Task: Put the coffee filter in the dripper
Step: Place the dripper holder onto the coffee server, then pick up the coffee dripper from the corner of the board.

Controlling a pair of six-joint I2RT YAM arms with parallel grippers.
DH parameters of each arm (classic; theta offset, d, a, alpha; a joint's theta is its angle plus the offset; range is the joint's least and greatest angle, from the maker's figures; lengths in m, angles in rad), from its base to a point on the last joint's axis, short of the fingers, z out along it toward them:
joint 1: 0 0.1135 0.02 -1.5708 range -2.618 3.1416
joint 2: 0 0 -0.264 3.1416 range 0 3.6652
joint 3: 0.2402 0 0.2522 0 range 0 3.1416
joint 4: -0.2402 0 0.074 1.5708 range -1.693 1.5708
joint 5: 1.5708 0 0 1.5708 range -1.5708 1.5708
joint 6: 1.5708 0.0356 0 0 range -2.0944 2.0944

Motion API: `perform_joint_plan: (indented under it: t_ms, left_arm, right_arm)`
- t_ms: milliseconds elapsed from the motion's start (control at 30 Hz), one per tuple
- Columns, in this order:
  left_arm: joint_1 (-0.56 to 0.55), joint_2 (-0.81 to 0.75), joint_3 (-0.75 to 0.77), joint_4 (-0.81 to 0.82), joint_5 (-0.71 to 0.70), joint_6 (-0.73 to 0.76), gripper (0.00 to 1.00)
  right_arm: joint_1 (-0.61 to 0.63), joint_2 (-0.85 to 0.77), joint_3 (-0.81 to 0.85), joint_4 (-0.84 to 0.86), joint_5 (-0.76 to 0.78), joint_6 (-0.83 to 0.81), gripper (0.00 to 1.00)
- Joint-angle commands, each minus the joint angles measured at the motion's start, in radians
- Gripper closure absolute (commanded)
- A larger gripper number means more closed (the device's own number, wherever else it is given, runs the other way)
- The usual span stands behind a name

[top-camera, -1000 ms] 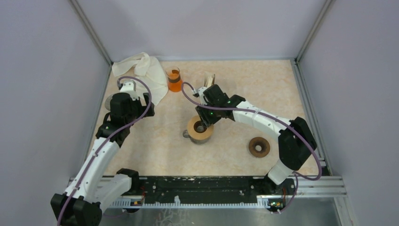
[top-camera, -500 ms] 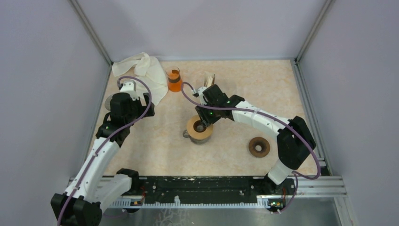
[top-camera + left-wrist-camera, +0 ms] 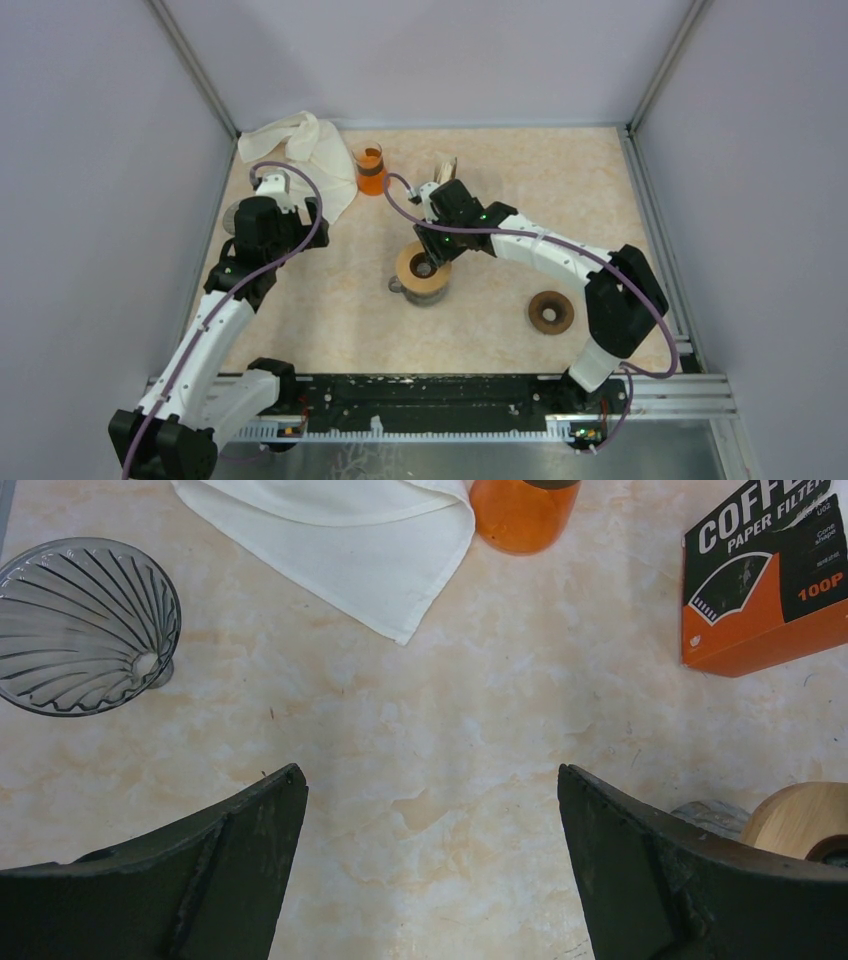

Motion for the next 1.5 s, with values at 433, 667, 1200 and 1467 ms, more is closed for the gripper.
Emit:
perform_joint_plan:
  t_ms: [433,667,1200,1467]
  left_arm:
    - [0.009,0.01,-0.007,0.004,0.018,-0.002,0.01]
    - [0.013,0.011,-0.006,0.004,0.017,-0.007,0.01]
    - [0.155,0.065,-0.023,0.019,-0.028,-0.144,0.01]
    - [0.386,0.145,-0.026,0.047,0.097,-0.247,0.01]
  right_arm:
    - [0.011,0.0,0.019,0.017,0.001,-0.011,0.48]
    - [0.01,-0.063,0.02,0.022,0.001,-0.005,0.38]
    - [-0.042,-0.372,-0.162,0.098,0.121,-0.008,0.22]
    - [-0.104,-0.538,-0.278,0.15,0.186,-0.017,0.18]
